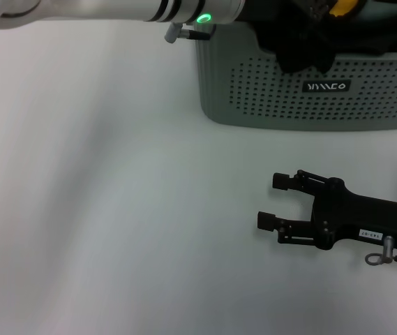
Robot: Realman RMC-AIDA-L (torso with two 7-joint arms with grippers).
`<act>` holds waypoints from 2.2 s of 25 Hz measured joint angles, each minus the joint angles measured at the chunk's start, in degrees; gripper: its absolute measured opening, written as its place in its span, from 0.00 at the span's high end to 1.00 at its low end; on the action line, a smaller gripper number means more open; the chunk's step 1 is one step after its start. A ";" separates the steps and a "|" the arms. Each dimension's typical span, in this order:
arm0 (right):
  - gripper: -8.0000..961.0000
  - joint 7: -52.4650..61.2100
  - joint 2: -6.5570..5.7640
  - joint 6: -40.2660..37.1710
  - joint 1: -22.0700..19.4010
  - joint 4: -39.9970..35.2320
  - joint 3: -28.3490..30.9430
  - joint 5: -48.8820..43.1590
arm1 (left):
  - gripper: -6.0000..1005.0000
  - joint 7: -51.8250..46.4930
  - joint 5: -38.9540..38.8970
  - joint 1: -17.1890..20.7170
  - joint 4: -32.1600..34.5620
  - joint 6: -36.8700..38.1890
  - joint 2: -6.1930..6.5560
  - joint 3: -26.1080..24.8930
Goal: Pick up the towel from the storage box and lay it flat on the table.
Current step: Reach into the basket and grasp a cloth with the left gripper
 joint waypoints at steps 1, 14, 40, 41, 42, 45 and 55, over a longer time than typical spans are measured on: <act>0.09 0.00 0.03 0.02 0.00 0.00 0.00 0.00 | 0.86 0.04 -0.20 0.02 0.10 -0.02 0.00 0.01; 0.09 -0.25 0.08 0.06 -1.54 0.18 2.19 0.14 | 0.93 7.25 -12.85 17.94 23.09 4.74 0.33 -7.07; 0.09 -0.64 -0.07 0.17 -0.17 0.02 2.20 0.37 | 0.68 12.57 -13.40 17.72 11.10 13.60 0.30 -15.53; 0.09 -0.64 -0.06 0.17 -0.12 0.02 2.20 0.37 | 0.64 12.62 -13.98 17.73 11.10 13.62 0.33 -15.42; 0.09 -0.64 -0.06 0.17 -0.12 0.02 2.20 0.37 | 0.61 12.65 -14.13 17.72 11.10 13.62 0.34 -15.35; 0.09 -0.64 -0.06 0.31 -0.11 0.04 2.20 0.36 | 0.61 12.68 -14.22 17.53 11.11 13.65 0.34 -14.98; 0.09 -0.70 0.00 0.68 -0.32 0.09 2.19 0.00 | 0.61 12.55 -13.62 17.15 10.11 13.62 0.15 -14.29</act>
